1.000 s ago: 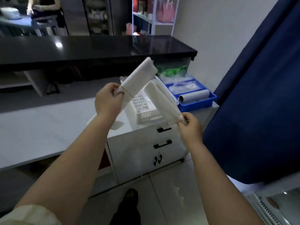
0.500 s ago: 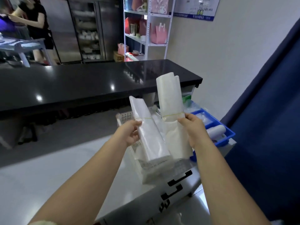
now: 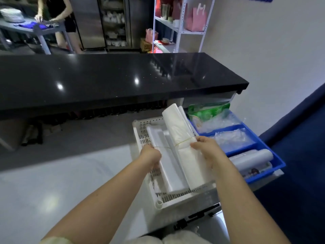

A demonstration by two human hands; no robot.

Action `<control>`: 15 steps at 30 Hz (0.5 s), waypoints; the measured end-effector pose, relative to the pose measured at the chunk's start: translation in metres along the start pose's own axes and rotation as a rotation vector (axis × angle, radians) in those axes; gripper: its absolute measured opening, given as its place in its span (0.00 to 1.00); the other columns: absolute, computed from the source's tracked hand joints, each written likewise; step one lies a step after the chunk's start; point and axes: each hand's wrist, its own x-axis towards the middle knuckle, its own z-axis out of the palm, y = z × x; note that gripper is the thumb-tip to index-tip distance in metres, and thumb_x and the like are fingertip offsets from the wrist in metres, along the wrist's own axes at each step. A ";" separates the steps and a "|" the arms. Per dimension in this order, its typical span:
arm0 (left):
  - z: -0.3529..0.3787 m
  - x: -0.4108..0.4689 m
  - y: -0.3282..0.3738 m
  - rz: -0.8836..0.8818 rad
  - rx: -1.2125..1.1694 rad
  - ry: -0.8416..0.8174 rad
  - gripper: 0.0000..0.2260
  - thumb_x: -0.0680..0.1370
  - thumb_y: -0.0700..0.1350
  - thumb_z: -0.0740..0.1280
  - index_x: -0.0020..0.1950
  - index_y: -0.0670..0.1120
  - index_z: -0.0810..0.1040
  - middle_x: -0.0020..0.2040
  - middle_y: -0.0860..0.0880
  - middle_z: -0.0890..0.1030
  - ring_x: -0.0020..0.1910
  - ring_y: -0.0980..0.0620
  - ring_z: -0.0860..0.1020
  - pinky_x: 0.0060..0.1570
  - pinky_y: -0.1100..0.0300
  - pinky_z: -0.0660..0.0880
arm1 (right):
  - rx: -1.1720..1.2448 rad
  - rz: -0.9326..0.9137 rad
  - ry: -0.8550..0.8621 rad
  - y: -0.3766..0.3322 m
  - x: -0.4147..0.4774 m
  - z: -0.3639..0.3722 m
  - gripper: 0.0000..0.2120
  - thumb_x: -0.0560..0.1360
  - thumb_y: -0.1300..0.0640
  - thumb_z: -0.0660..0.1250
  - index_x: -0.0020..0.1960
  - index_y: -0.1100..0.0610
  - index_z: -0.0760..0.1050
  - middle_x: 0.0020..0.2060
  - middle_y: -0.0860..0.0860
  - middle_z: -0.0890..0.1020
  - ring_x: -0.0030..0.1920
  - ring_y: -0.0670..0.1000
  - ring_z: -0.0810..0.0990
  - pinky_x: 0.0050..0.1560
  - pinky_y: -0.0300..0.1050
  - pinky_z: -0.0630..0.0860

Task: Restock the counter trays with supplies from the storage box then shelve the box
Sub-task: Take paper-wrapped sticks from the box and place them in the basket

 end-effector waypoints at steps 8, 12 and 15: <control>-0.054 -0.032 0.025 0.315 0.241 0.117 0.17 0.72 0.36 0.69 0.58 0.50 0.76 0.53 0.48 0.78 0.48 0.49 0.79 0.41 0.54 0.81 | 0.033 0.156 -0.251 0.016 0.010 0.058 0.10 0.72 0.65 0.70 0.53 0.65 0.77 0.41 0.60 0.84 0.38 0.56 0.82 0.42 0.49 0.80; -0.059 -0.040 0.015 0.395 0.332 0.298 0.14 0.72 0.40 0.69 0.55 0.54 0.76 0.54 0.51 0.78 0.51 0.52 0.77 0.49 0.55 0.76 | -0.522 -0.179 -0.159 0.029 0.008 0.078 0.18 0.69 0.51 0.74 0.53 0.57 0.73 0.48 0.53 0.79 0.46 0.54 0.78 0.43 0.48 0.76; -0.054 -0.047 -0.015 0.436 0.608 0.479 0.18 0.75 0.39 0.64 0.63 0.52 0.73 0.61 0.50 0.76 0.57 0.50 0.74 0.53 0.56 0.73 | -0.876 -0.366 -0.143 0.028 0.005 0.079 0.20 0.70 0.43 0.71 0.51 0.56 0.72 0.50 0.53 0.74 0.50 0.55 0.75 0.45 0.50 0.75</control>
